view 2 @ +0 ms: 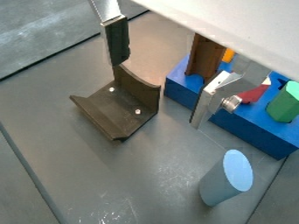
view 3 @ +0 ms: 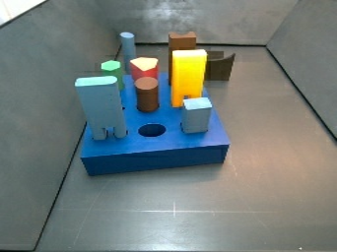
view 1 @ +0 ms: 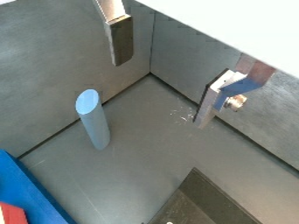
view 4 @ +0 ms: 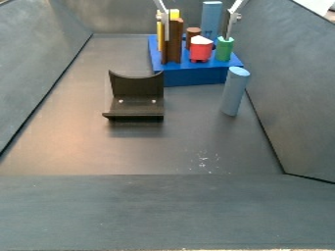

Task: Pick up the oval object. Move up. Move to above the board. Insert the oval object.
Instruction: Pick up the oval object.

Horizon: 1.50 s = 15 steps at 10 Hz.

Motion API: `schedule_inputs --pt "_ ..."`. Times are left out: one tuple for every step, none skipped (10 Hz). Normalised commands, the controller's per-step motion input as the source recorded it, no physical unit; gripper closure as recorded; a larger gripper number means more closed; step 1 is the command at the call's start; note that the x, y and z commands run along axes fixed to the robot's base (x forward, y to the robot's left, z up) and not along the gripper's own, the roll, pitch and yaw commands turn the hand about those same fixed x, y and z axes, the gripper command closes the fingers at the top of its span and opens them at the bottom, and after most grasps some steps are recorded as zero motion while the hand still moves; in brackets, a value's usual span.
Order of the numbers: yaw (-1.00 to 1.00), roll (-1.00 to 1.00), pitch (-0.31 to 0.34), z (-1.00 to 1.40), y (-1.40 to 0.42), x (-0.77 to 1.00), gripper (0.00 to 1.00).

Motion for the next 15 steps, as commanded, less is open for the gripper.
schedule_inputs --pt "0.0 -0.01 0.0 0.0 0.0 -0.14 0.0" --pt "0.22 -0.02 -0.044 -0.21 0.0 -0.85 0.0" --pt "0.45 -0.03 -0.084 -0.34 -0.17 -0.81 0.0" --pt "0.52 0.0 -0.077 -0.37 -0.22 -0.72 0.0" --pt "0.52 0.0 -0.083 -0.39 -0.22 -0.73 0.0" --pt "0.51 0.0 -0.083 -0.38 -0.24 -0.71 0.0" --pt "0.45 0.0 -0.137 -0.46 -0.2 -0.75 0.0" --pt "0.47 0.0 -0.101 -0.57 -0.11 -0.75 0.0" --pt "0.46 -0.01 -0.081 -0.5 -0.12 -0.64 0.0" --pt "0.23 -0.06 -0.031 -0.42 0.0 -0.26 0.0" --pt "0.09 -0.13 -0.036 -0.4 0.0 -0.03 0.0" --pt "0.0 -0.11 0.0 -0.4 0.0 0.0 0.0" --pt "0.0 -0.1 0.009 -0.46 0.0 0.12 0.0" --pt "-0.06 -0.12 0.037 -0.51 0.0 0.16 0.0" --pt "-0.04 -0.13 0.027 -0.49 0.0 0.12 0.0"
